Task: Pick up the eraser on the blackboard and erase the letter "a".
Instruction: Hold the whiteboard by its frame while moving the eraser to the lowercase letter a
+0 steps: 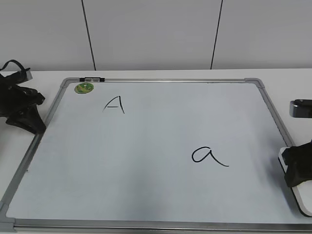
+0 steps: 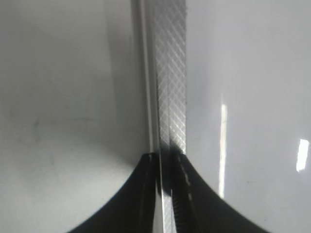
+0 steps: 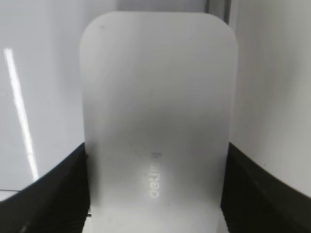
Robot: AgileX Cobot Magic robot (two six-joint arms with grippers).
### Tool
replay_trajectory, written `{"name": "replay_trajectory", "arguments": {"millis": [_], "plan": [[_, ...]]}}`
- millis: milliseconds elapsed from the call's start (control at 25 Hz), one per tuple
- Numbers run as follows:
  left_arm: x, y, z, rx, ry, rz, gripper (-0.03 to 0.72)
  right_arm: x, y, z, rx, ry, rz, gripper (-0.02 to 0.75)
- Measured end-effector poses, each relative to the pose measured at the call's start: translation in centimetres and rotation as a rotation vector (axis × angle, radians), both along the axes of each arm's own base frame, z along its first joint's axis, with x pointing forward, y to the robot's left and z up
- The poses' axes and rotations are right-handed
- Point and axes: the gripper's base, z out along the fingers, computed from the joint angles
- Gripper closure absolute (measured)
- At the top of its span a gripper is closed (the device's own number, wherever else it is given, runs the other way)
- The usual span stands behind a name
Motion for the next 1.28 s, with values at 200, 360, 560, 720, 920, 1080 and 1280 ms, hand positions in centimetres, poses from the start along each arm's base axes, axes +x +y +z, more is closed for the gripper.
{"name": "replay_trajectory", "arguments": {"millis": [200,360,560,720,920,1080,1280], "plan": [[0.0,0.0,0.0,0.000,0.000,0.000,0.618,1.1,0.3,2.0,0.003,-0.008,0.013,0.200],[0.0,0.0,0.0,0.000,0.000,0.000,0.618,2.8,1.8,4.2,0.009,-0.042,0.069,0.178],[0.0,0.0,0.0,0.000,0.000,0.000,0.618,5.5,4.7,4.4,0.015,-0.039,0.150,0.200],[0.0,0.0,0.0,-0.001,0.000,0.000,0.618,7.5,6.4,2.7,0.012,0.004,0.187,0.200],[0.0,0.0,0.0,-0.003,0.002,0.000,0.618,9.3,7.1,-0.2,0.003,0.067,0.207,0.200],[0.0,0.0,0.0,-0.003,0.002,0.000,0.619,10.2,7.3,-2.1,-0.003,0.111,0.216,0.201],[0.0,0.0,0.0,-0.003,0.002,0.000,0.618,10.8,7.8,-2.5,-0.005,0.159,0.225,0.201]]}}
